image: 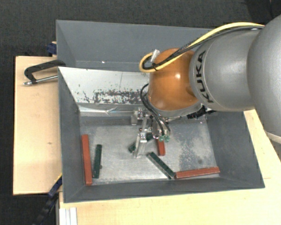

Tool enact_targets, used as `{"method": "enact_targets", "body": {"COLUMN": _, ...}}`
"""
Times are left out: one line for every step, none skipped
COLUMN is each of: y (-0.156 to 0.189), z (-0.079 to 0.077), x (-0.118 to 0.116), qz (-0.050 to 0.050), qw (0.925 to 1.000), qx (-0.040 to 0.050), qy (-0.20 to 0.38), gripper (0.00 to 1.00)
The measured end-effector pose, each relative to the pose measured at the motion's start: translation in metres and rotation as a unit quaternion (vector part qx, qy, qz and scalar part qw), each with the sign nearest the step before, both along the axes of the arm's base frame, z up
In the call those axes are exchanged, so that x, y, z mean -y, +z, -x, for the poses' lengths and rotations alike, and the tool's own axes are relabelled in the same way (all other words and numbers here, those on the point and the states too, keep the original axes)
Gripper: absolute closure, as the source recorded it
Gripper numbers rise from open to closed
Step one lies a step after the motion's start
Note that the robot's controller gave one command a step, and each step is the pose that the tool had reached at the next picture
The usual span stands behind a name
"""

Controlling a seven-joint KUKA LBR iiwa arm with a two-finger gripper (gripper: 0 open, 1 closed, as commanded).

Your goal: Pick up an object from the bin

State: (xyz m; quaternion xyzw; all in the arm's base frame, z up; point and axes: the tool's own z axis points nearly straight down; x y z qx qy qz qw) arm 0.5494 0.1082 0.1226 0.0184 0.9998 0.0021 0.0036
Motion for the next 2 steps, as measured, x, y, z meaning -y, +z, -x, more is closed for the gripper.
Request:
{"method": "enact_targets", "body": {"y": -0.013, "z": -0.005, "x": 0.034, "qz": 0.002, "qw": 0.9997, "qx": -0.0073, "qy": -0.024, "gripper": 0.0}}
{"method": "enact_targets", "body": {"y": -0.046, "z": -0.018, "x": 0.044, "qz": 0.002, "qw": 0.9956, "qx": -0.0025, "qy": 0.094, "gripper": 1.0}}
